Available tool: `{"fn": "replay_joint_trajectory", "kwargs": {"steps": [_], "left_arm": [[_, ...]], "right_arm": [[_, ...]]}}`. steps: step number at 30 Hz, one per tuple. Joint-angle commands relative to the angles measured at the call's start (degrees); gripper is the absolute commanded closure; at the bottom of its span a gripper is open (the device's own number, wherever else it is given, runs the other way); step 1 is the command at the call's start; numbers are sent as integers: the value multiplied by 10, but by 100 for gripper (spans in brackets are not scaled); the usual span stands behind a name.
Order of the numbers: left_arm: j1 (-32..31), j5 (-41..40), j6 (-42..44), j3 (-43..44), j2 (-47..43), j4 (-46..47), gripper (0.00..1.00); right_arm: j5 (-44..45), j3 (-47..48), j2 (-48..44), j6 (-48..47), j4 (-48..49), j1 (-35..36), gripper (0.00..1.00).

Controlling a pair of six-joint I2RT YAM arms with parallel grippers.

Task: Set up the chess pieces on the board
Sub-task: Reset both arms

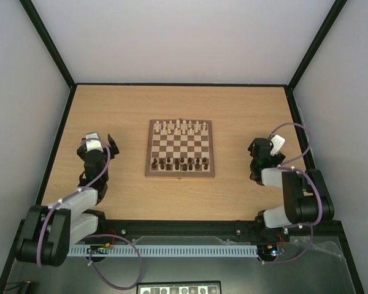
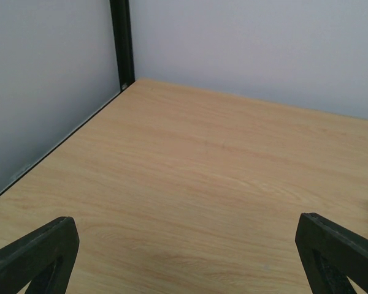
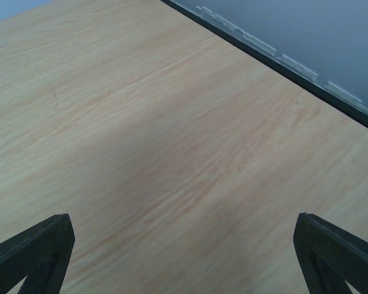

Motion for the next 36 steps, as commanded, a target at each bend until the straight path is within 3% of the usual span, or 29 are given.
{"fn": "replay_joint_trajectory", "kwargs": {"steps": [1, 6, 10, 22, 24, 27, 29, 30, 36], "left_arm": [[29, 48, 1, 1, 65, 85, 0], [46, 72, 4, 20, 127, 136, 1], [73, 104, 6, 78, 190, 117, 0], [78, 112, 21, 74, 236, 185, 0], [77, 150, 39, 50, 238, 228, 0], [71, 166, 58, 65, 257, 219, 0], [72, 165, 58, 71, 262, 212, 0], [72, 166, 57, 72, 263, 210, 0], [79, 178, 51, 76, 266, 205, 0]], "right_arm": [[12, 38, 24, -26, 52, -3, 1], [-17, -10, 26, -73, 172, -3, 1], [-34, 32, 58, -86, 133, -2, 1], [-65, -62, 5, -104, 249, -1, 1], [-83, -73, 18, -115, 291, -1, 1], [-153, -67, 41, -146, 298, -1, 1], [-192, -80, 76, -170, 365, 0, 1], [-191, -74, 62, -163, 323, 0, 1], [-183, -66, 68, -156, 321, -2, 1]]}}
